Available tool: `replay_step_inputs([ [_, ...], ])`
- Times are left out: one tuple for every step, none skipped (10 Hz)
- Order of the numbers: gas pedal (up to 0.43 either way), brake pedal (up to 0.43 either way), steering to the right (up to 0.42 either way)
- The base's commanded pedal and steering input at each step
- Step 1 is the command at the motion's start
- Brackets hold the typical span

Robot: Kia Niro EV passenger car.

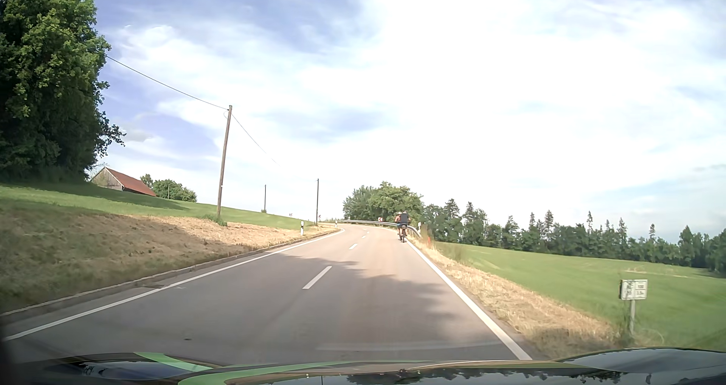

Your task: Follow the waypoints while adhering to traffic rules and regulations

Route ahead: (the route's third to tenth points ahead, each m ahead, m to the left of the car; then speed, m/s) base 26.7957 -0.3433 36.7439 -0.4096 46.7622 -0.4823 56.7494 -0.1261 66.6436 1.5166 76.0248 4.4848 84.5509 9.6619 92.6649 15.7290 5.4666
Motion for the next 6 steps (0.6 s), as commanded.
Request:
replay_step_inputs([
  [0.15,0.0,0.007],
  [0.15,0.0,0.008],
  [0.15,0.0,0.008],
  [0.15,0.0,0.008],
  [0.15,0.0,0.008],
  [0.15,0.0,0.008],
])
